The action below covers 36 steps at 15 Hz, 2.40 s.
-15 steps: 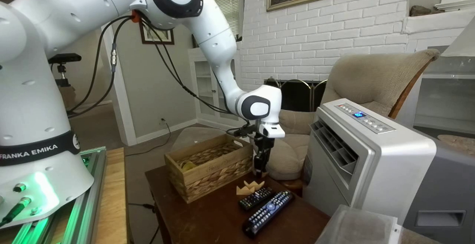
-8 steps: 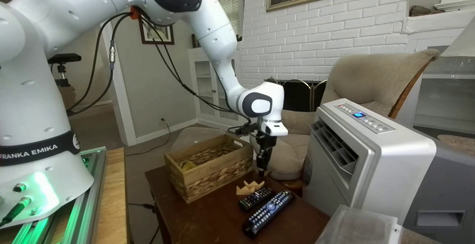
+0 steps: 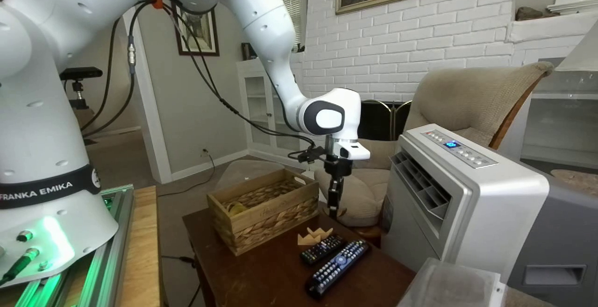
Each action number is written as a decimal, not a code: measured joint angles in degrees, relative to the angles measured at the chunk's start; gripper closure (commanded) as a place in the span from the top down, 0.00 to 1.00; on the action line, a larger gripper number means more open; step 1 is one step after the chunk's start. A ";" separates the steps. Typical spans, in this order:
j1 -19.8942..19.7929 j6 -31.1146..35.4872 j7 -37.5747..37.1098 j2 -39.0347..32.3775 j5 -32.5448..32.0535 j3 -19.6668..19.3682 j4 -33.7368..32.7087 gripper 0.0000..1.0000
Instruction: Pile up the three brown objects on the table
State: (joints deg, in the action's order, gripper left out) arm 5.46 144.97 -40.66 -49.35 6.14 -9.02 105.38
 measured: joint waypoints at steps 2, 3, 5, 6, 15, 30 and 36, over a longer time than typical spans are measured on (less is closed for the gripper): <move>0.02 0.64 2.96 0.72 -0.51 -0.16 1.96 0.07; 0.04 1.13 4.43 0.93 -0.68 -0.22 2.90 0.07; 0.04 2.52 7.60 1.33 -0.82 -0.30 4.70 0.07; 0.04 3.51 9.23 1.60 -0.83 -0.33 5.64 0.07; -0.37 9.11 24.50 3.24 -0.91 0.65 11.71 0.07; -2.41 9.11 37.70 3.77 -4.77 3.70 12.95 0.07; -2.50 9.12 38.60 3.77 -4.83 4.09 12.91 0.07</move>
State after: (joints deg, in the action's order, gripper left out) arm 2.96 154.09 -2.05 -45.58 1.31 -4.93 118.30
